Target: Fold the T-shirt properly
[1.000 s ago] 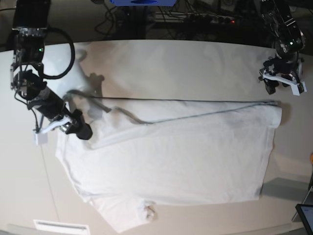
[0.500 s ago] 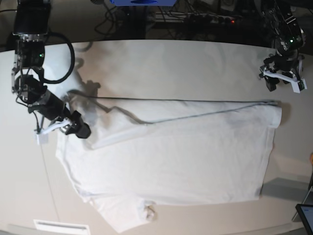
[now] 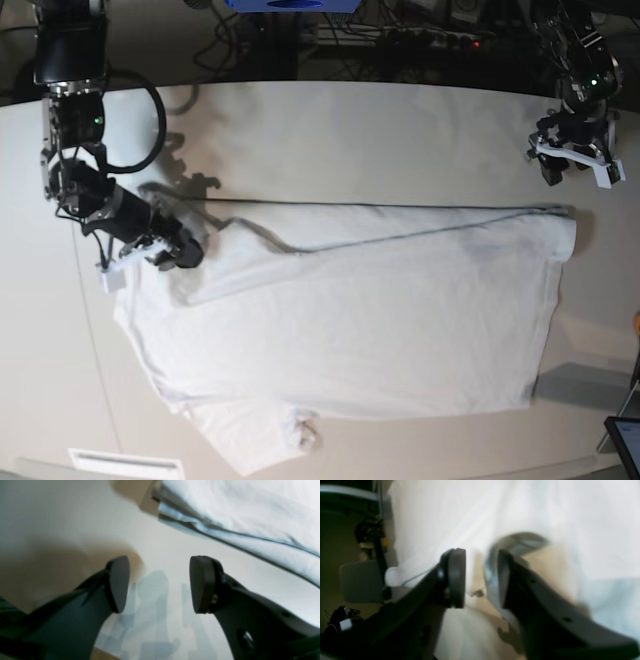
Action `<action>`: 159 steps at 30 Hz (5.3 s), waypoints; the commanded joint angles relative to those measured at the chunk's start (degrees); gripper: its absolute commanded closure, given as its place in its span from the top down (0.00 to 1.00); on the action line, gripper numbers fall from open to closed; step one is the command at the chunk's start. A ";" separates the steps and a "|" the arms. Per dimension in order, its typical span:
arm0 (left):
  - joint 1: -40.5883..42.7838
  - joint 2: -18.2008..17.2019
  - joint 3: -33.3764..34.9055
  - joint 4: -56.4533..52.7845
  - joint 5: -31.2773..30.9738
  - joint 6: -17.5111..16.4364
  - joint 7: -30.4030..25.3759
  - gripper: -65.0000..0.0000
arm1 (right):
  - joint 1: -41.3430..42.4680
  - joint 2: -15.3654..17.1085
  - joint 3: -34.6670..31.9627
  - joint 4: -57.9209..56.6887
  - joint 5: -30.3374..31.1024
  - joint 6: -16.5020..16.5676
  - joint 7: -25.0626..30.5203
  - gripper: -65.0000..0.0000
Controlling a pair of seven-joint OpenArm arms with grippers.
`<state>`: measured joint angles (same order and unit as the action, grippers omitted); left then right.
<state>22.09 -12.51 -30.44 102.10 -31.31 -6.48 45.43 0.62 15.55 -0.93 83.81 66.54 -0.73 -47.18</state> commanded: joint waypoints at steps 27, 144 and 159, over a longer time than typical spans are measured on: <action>1.34 -0.81 -0.47 1.06 0.06 -0.24 -1.25 0.57 | 20.52 -3.64 -10.37 -11.59 1.19 0.60 0.72 0.00; -18.79 0.16 -0.82 -14.59 0.15 -0.07 -3.01 0.36 | -1.55 -4.17 -17.22 9.33 -9.36 9.04 1.51 0.51; -23.01 -0.19 -0.82 -14.59 0.15 -0.07 -0.55 0.00 | -2.34 -4.17 -17.22 8.98 -9.36 9.04 1.51 0.51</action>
<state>-0.10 -11.60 -31.07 86.56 -30.70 -6.22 46.15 -2.52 11.33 -18.39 91.88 56.14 7.64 -46.59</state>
